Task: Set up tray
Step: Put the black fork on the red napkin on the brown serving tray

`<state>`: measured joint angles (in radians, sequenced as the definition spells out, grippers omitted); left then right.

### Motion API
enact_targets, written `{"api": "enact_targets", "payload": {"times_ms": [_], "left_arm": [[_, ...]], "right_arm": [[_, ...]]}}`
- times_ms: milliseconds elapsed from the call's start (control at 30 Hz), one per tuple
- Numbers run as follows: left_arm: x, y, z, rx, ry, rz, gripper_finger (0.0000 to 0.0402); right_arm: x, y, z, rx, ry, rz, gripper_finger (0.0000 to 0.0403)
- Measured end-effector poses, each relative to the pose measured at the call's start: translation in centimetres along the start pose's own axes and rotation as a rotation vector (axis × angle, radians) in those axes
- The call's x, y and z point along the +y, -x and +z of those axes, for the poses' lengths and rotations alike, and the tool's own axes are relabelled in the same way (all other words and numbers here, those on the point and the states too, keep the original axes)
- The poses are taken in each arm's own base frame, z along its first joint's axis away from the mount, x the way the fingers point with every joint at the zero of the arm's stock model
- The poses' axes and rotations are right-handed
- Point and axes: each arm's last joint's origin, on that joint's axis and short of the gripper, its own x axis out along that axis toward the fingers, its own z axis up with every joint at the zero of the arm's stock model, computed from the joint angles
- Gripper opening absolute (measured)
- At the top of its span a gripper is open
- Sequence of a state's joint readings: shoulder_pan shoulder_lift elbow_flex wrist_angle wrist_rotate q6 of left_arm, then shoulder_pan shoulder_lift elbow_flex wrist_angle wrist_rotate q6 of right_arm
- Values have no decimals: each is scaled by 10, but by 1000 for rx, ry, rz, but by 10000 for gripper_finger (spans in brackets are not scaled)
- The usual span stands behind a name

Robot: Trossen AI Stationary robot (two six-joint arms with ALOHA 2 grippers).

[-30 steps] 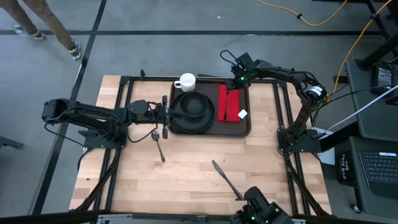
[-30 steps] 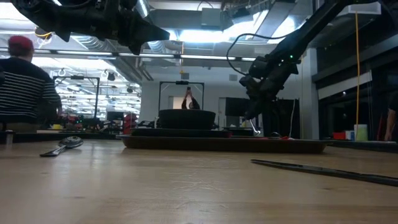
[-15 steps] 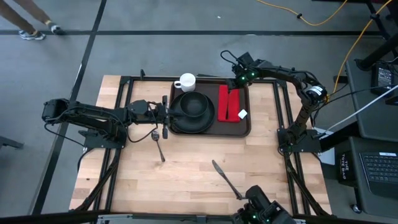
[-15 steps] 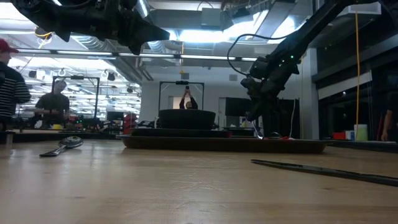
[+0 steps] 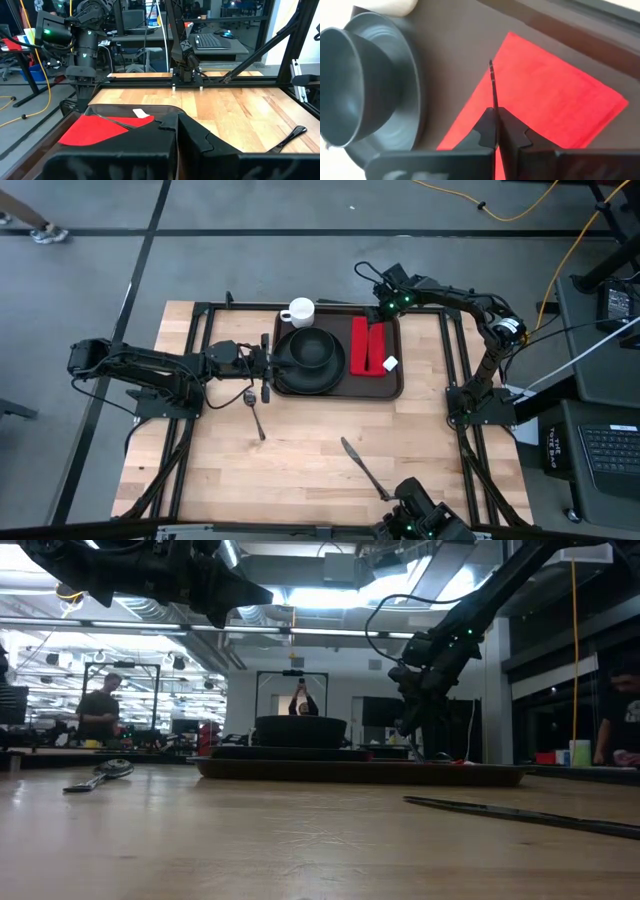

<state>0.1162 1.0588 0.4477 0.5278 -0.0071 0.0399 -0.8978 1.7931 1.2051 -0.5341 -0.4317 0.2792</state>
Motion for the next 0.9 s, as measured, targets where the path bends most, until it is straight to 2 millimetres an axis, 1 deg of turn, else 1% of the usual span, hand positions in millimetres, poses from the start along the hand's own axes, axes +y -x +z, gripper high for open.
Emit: {"api": "enact_targets", "payload": {"times_ms": [167, 233, 400, 700, 900], "left_arm": [[0, 0, 0, 0, 0, 0, 5], [0, 0, 0, 0, 0, 0, 6], [0, 0, 0, 0, 0, 0, 2], [0, 0, 0, 1, 0, 0, 6], [0, 0, 0, 0, 0, 0, 2]], "right_arm": [[-1, -1, 0, -8, 6, -30, 6], [-3, -5, 1, 0, 2, -28, 6], [-13, -15, 1, 51, -56, 88, 6], [-25, -8, 5, 59, -132, 195, 6], [-24, -10, 3, 70, -128, 173, 6]]}}
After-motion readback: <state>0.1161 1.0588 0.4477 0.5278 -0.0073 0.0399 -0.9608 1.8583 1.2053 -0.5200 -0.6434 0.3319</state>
